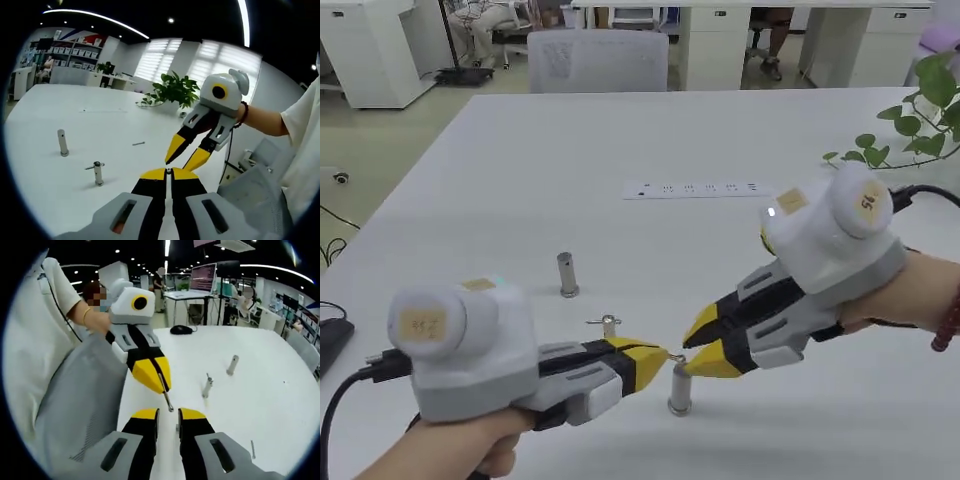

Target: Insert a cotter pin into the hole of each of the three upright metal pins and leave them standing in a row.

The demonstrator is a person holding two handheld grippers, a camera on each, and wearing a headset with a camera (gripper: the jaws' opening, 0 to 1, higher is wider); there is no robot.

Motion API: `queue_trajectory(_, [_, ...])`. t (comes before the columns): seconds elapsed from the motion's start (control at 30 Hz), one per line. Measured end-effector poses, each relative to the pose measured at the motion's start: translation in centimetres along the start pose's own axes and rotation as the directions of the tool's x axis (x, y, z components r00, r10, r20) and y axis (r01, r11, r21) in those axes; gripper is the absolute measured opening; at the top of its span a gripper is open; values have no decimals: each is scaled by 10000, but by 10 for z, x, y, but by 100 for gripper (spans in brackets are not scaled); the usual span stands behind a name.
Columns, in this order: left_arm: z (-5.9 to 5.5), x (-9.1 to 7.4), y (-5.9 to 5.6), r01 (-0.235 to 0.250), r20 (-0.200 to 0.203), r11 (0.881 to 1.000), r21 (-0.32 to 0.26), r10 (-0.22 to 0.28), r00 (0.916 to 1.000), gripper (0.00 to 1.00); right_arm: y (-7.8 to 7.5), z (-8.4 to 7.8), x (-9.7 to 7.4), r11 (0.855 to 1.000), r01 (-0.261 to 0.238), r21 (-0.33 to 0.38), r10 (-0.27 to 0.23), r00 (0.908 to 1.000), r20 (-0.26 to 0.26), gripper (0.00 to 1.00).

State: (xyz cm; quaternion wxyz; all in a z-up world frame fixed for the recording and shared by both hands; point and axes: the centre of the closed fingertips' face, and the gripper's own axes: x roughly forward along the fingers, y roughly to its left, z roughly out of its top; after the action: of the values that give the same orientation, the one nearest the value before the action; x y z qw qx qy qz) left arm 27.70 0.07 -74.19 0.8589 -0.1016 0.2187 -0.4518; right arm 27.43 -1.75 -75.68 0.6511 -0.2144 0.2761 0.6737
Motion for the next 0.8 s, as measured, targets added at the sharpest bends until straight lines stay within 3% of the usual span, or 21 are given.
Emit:
queue_trajectory(0.3, [-11,-2,-14,818,-459,9957,432,-798,9957,0,22,-8,1,9884,-1210,914,1196,9926,210,18])
queue_trajectory(0.47, [-14,-3,-22,1321,-633,9892,637,-1281,9897,0,33,-9,0,9679,-2008,1511,1944,9793,557,19])
queue_trajectory(0.8, [-22,-7,-38,2169,-953,9720,900,-2084,9734,0,49,-13,-2,9382,-2889,1907,2812,9573,668,19])
